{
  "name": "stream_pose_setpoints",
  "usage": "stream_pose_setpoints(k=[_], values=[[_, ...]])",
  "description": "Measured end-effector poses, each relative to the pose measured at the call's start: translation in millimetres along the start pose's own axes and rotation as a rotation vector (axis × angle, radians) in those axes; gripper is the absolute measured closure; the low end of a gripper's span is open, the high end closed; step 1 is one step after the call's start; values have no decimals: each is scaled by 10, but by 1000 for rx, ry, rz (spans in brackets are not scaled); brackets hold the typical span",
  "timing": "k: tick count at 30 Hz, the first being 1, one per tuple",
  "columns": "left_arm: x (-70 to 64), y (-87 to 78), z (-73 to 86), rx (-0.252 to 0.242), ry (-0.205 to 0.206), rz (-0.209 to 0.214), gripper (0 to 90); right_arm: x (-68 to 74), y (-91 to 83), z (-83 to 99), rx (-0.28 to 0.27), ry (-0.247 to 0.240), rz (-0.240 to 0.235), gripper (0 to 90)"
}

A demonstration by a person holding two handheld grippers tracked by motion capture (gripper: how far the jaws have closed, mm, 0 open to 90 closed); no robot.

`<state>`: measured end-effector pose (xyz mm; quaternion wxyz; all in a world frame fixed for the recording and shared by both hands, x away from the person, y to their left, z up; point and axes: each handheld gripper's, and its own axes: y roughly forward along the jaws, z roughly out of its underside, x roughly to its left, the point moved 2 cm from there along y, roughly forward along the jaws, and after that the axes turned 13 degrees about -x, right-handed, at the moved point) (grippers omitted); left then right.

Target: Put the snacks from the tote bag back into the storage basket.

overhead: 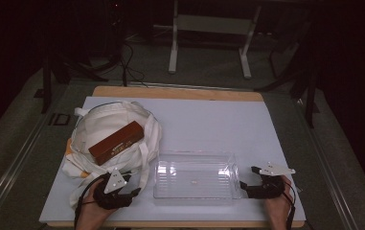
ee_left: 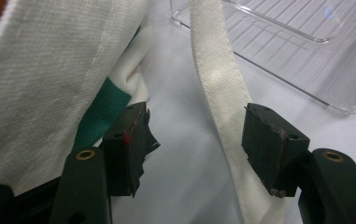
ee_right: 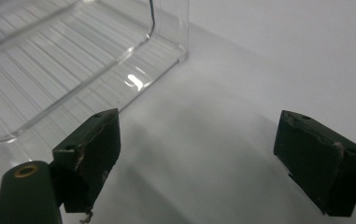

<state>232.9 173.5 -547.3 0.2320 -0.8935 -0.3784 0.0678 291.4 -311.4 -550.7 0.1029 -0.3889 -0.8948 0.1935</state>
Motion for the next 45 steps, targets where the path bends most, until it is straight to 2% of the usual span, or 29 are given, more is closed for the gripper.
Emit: stream_pose_setpoints(k=[4, 10, 20, 27, 33, 45], values=[[-19, -2, -8, 0, 5, 17, 419, -11, -58, 0, -57, 16, -20, 148], [-29, -3, -26, -1, 6, 24, 422, 10, -87, 4, -90, -11, -9, 147], [-77, -51, -115, -5, 34, 67, 435, 34, -90, 6, -91, -33, -8, 148], [-59, -110, -180, -4, 45, 79, 447, 40, -94, 8, -95, -39, -11, 148], [-28, -151, -239, 19, 64, 79, 440, 42, -98, 8, -98, -45, -13, 148], [32, -227, -371, 2, 78, 70, 420, 54, -91, 9, -91, -56, -9, 148]])
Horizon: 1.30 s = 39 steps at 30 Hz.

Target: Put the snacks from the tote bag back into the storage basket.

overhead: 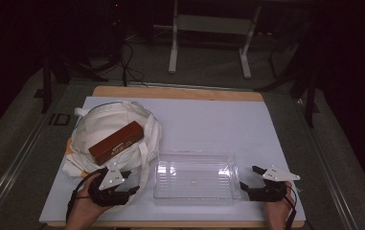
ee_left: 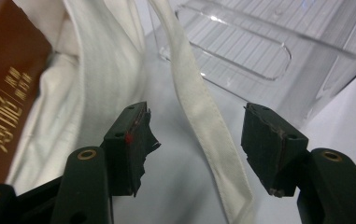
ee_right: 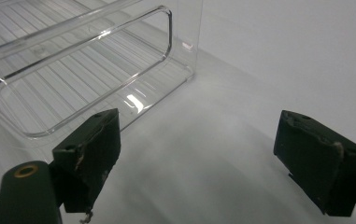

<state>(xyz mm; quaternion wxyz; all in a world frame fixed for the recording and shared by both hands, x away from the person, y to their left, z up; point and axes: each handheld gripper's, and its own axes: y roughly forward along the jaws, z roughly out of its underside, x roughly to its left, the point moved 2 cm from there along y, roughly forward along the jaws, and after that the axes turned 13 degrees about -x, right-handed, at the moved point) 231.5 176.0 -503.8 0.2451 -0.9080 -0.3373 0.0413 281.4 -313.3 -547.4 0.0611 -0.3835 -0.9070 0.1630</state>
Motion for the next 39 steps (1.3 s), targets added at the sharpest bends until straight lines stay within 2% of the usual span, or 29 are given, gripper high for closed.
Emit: stream_pose_setpoints(k=[6, 13, 20, 26, 29, 33, 39], values=[[36, -29, -67, -10, 5, -15, 417, 3, 5, 0, 5, -4, 2, 148], [57, -65, -135, -13, 16, -4, 423, 4, 6, 0, 7, -6, 4, 148], [88, -155, -233, -42, 24, 8, 441, 5, 9, 1, 8, -8, 4, 148], [172, -209, -286, -59, 9, 5, 461, 4, 10, 1, 9, -7, 2, 148], [216, -220, -295, -51, -2, 4, 466, 4, 11, 1, 9, -7, 2, 148], [273, -234, -296, -51, -15, -9, 461, 4, 11, 1, 9, -7, 1, 148], [366, -262, -310, -43, -13, -48, 429, 4, 12, 1, 10, -6, 0, 148]])
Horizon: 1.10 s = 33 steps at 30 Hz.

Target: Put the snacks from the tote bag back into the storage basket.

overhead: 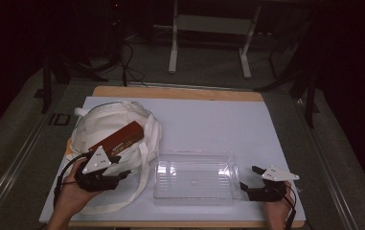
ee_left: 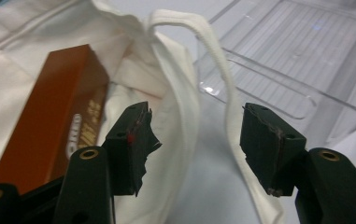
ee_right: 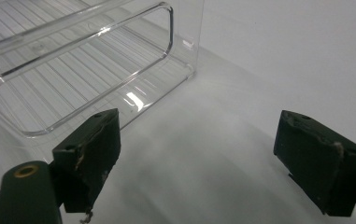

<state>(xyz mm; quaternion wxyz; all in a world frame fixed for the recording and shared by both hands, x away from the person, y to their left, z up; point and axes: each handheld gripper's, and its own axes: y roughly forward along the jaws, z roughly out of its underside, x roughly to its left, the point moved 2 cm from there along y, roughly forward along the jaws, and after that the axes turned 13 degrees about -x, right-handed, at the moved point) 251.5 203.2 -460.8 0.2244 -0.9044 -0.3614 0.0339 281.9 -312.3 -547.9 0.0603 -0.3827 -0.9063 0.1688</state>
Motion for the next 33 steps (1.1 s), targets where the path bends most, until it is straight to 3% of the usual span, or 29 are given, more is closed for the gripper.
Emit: stream_pose_setpoints(k=[14, 21, 26, 33], values=[[225, -12, 4, 26, -23, -46, 383, 0, -2, 0, -1, -1, -2, 148], [302, -29, -27, 45, -24, -40, 401, 2, -2, -1, 2, -1, -3, 148], [356, -25, -31, 66, -10, -59, 417, 2, -3, -1, 1, 0, -3, 148], [506, 2, -52, 97, -19, -54, 420, 5, -3, -1, 3, 0, -5, 148]])
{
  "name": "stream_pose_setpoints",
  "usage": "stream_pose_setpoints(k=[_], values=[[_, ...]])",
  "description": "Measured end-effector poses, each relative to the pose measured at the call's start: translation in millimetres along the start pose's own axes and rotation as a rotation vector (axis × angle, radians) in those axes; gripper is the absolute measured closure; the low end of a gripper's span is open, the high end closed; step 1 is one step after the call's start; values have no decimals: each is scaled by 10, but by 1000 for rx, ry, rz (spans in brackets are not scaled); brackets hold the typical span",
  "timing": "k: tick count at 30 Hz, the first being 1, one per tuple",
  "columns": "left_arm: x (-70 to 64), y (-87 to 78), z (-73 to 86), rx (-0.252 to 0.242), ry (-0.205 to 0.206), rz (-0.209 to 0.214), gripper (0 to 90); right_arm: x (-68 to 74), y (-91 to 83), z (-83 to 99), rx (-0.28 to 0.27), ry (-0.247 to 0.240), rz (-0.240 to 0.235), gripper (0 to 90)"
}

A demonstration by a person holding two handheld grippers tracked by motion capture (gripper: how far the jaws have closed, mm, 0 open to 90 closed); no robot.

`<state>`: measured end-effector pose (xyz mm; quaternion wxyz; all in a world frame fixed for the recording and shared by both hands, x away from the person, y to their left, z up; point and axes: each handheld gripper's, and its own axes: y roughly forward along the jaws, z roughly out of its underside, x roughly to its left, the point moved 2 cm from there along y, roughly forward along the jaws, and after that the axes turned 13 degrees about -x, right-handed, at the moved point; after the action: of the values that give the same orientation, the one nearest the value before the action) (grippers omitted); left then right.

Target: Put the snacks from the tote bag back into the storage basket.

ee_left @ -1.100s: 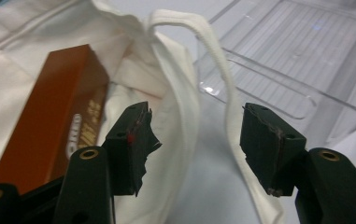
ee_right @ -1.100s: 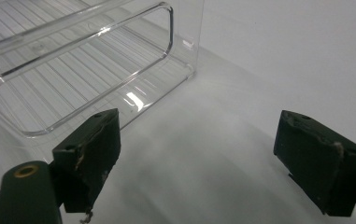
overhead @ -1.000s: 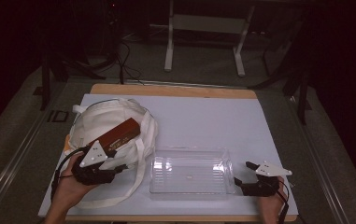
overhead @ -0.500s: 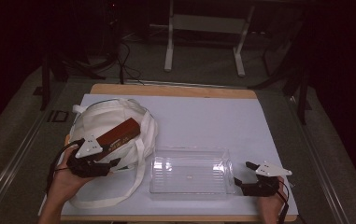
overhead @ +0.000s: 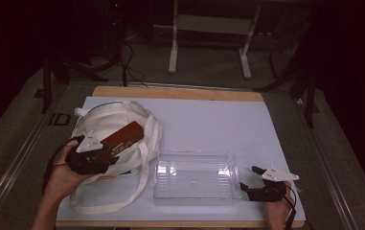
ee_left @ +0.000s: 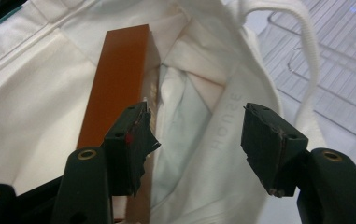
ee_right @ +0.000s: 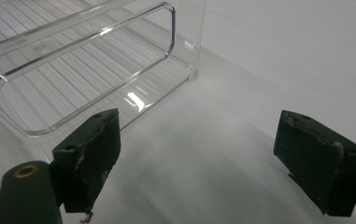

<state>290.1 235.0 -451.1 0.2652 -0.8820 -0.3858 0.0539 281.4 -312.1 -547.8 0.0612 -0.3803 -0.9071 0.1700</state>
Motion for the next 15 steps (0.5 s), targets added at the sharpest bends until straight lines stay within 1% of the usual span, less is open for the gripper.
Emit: stream_pose_setpoints(k=[6, 10, 15], values=[[135, 41, -20, 21, -15, 0, 411, -1, -1, 0, -2, 0, -1, 148], [196, 61, -26, 39, -15, 2, 402, 0, -2, -1, -4, 1, -1, 148], [277, 90, -4, 50, -34, 6, 386, 0, -2, 0, -5, 1, -2, 148]])
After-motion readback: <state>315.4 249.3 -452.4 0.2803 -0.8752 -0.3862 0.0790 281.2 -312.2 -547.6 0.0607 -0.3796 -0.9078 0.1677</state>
